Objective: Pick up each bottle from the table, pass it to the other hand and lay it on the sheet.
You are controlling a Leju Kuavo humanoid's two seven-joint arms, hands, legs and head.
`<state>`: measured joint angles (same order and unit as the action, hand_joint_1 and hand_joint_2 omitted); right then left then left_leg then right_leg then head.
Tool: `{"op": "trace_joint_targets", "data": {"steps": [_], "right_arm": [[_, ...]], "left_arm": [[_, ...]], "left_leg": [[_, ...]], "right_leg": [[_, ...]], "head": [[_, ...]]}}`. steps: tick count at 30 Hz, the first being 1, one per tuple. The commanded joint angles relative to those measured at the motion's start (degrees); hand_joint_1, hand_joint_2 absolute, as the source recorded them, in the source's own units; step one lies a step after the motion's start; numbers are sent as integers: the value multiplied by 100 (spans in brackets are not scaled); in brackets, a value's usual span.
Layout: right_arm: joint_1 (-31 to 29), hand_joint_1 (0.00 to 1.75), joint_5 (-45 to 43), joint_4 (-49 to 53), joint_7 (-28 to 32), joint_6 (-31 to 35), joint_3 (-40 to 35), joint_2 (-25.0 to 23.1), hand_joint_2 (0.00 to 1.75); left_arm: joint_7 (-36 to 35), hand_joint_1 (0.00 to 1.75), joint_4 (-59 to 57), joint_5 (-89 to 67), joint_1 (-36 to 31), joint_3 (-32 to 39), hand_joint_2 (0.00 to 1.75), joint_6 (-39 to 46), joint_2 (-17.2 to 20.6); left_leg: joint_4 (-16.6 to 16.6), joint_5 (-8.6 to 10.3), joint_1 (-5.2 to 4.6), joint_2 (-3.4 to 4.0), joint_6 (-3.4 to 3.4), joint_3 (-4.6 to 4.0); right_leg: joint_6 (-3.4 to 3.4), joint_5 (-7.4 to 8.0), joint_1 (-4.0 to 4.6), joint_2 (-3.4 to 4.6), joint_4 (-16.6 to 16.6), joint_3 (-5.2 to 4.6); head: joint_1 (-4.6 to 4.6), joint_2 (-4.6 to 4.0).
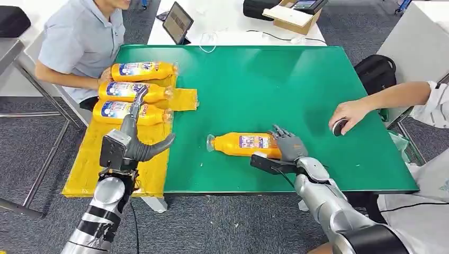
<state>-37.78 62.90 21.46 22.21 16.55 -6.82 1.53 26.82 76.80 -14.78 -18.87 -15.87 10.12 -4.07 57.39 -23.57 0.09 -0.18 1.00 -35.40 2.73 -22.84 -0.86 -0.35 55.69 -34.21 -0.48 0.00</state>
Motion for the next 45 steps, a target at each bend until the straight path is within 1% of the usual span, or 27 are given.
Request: {"op": "trace_joint_targets", "data": {"steps": [1,2,8,9,10,11,12,13,14,15,16,17,18,22,26,29,31,33,35,36,37,40,42,43,44,45], "right_arm": [[-79,152,-10,-505,28,-51,168,-20,175],[-79,152,-10,-505,28,-51,168,-20,175],[-79,152,-10,-505,28,-51,168,-20,175],[-79,155,-10,-505,28,-51,168,-20,175],[-88,171,-131,-509,173,-110,233,-44,175],[-92,175,-272,-512,279,-145,321,-81,175],[-127,175,-330,-531,330,-249,340,-119,175],[-151,169,-297,-528,289,-267,294,-146,175],[-176,148,-261,-532,213,-260,240,-172,175],[-187,31,-208,-525,138,-150,150,-195,175],[-214,70,-141,-555,98,-199,65,-209,175],[-258,175,-87,-604,93,-474,-34,-185,175],[-303,175,19,-617,64,-742,-194,-132,175],[-271,175,-159,-558,244,-814,-148,-129,175],[-151,175,-448,-457,511,-826,-24,-235,175],[-56,175,-662,-395,685,-919,47,-318,175],[99,175,-800,-299,883,-924,36,-378,175],[277,175,-1314,-128,1199,-846,305,-504,175],[433,175,-1842,119,1446,-741,546,-617,175],[521,175,-2218,328,1552,-717,713,-688,175],[580,175,-2443,487,1608,-665,806,-730,175],[731,175,-3189,953,1685,-612,1008,-804,175],[784,175,-3531,1098,1649,-729,1052,-820,175],[846,175,-3788,1224,1640,-713,1105,-870,175],[920,175,-4089,1340,1691,-925,1079,-895,175],[1011,175,-4231,1476,1718,-1009,1019,-902,175]], "left_arm": [[-2,0,-537,24,-347,-204,175,-23,68],[-2,0,-537,24,-347,-204,175,-23,68],[-2,0,-537,24,-347,-204,175,-23,68],[-2,0,-537,24,-347,-204,175,-23,68],[11,0,-574,49,-371,-222,175,-58,70],[12,0,-614,98,-403,-231,175,-103,57],[2,0,-672,126,-453,-253,175,-147,41],[-4,0,-734,141,-504,-266,175,-171,32],[-2,0,-784,148,-544,-281,175,-183,29],[14,0,-787,179,-559,-284,175,-189,30],[56,0,-741,276,-550,-244,175,-221,25],[72,0,-703,384,-554,-221,175,-297,40],[65,0,-684,493,-576,-193,175,-377,62],[59,0,-672,552,-566,-149,175,-416,79],[40,0,-623,665,-380,-151,175,-551,77],[-8,0,-691,840,-269,-90,175,-641,13],[145,0,-679,1007,-110,105,175,-377,-186],[394,0,-336,1265,201,350,175,57,-402],[509,0,31,1447,523,467,175,333,-470],[553,0,200,1583,718,536,175,440,-498],[521,0,240,1741,815,571,175,398,-508],[402,0,61,2405,1044,644,175,-35,-508],[632,0,70,2411,1173,659,175,-34,-509],[922,0,213,2296,1278,650,175,-38,-484],[1230,0,396,2022,1366,658,175,116,-472],[1268,0,635,1947,1485,677,175,155,-472]], "left_leg": [[-3,-4,5,-12,-6,17],[-2,-8,7,-12,-8,26],[-5,-2,5,-6,-3,11],[-3,-7,6,-9,-5,21],[-3,-4,5,-6,-4,15],[-2,-8,7,-7,-6,23],[-2,-6,5,-7,-6,19],[-1,-4,7,-8,-6,15],[0,-5,6,-8,-6,16],[-1,-6,6,-5,-7,17],[-1,-4,5,-2,-6,13],[-1,-9,7,3,-9,24],[1,-8,7,6,-8,18],[-3,-4,7,2,-6,22],[-9,-7,7,6,-7,39],[-9,-10,7,10,-7,42],[-11,-10,8,7,-8,45],[-12,-12,10,9,-8,49],[-9,-8,8,10,-5,33],[-13,-15,9,23,-7,47],[-10,-12,7,19,-6,37],[-6,-21,6,25,-9,41],[-7,-19,4,19,-9,40],[-11,-14,4,13,-7,30],[-9,-18,4,13,-7,32],[0,-27,4,22,-8,35]], "right_leg": [[-9,-8,6,-13,-3,20],[-13,-13,8,-14,-2,29],[-7,-4,6,-8,-4,13],[-10,-10,8,-10,-3,25],[-7,-7,6,-8,-3,17],[-11,-11,8,-9,-2,27],[-10,-9,6,-9,-2,22],[-10,-8,8,-9,-1,19],[-11,-9,7,-9,0,20],[-12,-8,7,-7,0,20],[-9,-6,6,-4,-1,16],[-14,-9,8,2,0,25],[-12,-6,8,6,1,18],[-10,-5,8,-2,-2,20],[-12,-7,9,5,-7,37],[-13,-8,9,9,-8,40],[-13,-9,10,6,-10,44],[-14,-10,12,6,-14,49],[-9,-6,10,5,-10,33],[-12,-8,11,18,-14,42],[-9,-6,9,13,-10,33],[-14,-14,8,20,-2,34],[-14,-15,7,15,-3,36],[-11,-10,6,11,-7,27],[-13,-13,6,13,-5,30],[-15,-19,6,22,2,32]], "head": [[2,0],[2,0],[2,0],[2,0],[2,0],[2,0],[2,0],[2,0],[2,0],[2,0],[2,0],[2,0],[4,0],[2,0],[2,0],[2,0],[2,0],[2,0],[2,0],[2,0],[2,0],[2,0],[0,0],[2,0],[2,0],[0,0]]}}
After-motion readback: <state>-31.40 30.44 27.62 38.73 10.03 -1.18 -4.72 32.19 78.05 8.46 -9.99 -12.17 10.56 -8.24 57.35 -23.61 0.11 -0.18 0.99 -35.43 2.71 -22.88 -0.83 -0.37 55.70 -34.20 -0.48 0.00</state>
